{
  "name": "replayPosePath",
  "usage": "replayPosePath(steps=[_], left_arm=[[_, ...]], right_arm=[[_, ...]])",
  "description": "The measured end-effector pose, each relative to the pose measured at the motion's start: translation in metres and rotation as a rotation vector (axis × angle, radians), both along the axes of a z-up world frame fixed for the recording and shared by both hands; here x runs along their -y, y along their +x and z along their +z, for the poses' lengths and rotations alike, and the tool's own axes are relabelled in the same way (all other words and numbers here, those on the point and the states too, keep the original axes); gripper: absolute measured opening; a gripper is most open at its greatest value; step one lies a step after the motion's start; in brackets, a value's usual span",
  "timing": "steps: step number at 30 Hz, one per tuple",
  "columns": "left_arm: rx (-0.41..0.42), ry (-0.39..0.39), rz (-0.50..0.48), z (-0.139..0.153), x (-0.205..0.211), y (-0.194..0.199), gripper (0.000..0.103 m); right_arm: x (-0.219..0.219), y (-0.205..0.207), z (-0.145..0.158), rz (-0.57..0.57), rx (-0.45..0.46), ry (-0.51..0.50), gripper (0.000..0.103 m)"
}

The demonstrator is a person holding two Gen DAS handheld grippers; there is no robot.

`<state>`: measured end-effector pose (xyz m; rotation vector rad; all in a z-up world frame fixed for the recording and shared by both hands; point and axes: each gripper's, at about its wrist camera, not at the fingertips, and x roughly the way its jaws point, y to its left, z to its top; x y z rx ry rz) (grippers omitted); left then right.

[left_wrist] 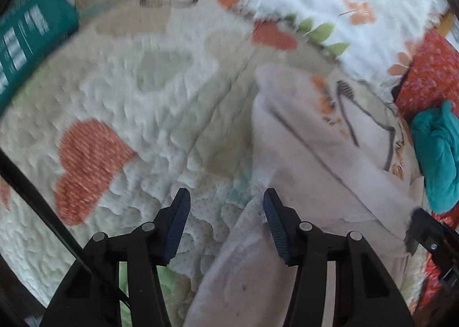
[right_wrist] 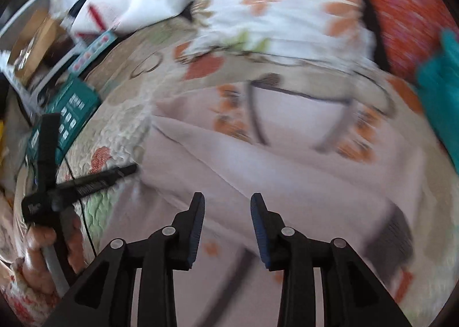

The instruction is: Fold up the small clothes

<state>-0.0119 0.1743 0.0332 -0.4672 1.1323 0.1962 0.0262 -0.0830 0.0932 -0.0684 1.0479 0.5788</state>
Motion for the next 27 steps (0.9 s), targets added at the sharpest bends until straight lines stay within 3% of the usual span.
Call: replayPosePath(steps=[6, 9, 13, 14, 15, 16, 20, 23, 27], left_arm=[[-0.015, -0.047, 0.055, -0.009, -0.005, 0.0, 0.051], [-0.012, -0.038, 0.07, -0.009, -0.003, -0.002, 0.051], [-0.012, -0.033, 0.078, -0.008, -0.002, -0.003, 0.051], [-0.012, -0.037, 0.081, -0.008, -0.003, -0.003, 0.051], [-0.012, -0.04, 0.084, -0.008, -0.004, -0.003, 0.051], [-0.012, -0.042, 0.088, -0.008, -0.004, -0.003, 0.051], [-0.014, -0.032, 0.095, -0.009, -0.003, -0.001, 0.052], [-0.019, -0.007, 0.085, -0.01, -0.001, 0.001, 0.052], [-0.017, -0.008, 0.081, -0.01, -0.001, 0.001, 0.052]], right_arm=[[-0.1, 0.036, -0.015, 0.154, 0.061, -0.111, 0.038], [-0.141, 0.055, -0.022, 0.21, 0.087, -0.166, 0.048], [-0.181, 0.077, -0.036, 0.286, 0.04, -0.211, 0.05], [-0.186, 0.078, -0.04, 0.31, 0.025, -0.226, 0.046], [-0.193, 0.083, -0.046, 0.328, 0.023, -0.26, 0.018], [-0.196, 0.089, -0.05, 0.321, 0.028, -0.292, 0.006], [-0.185, 0.136, -0.055, 0.129, 0.06, -0.326, 0.006], [-0.165, 0.169, -0.058, -0.063, 0.131, -0.433, 0.005], [-0.112, 0.187, -0.041, -0.175, 0.072, -0.335, 0.005]])
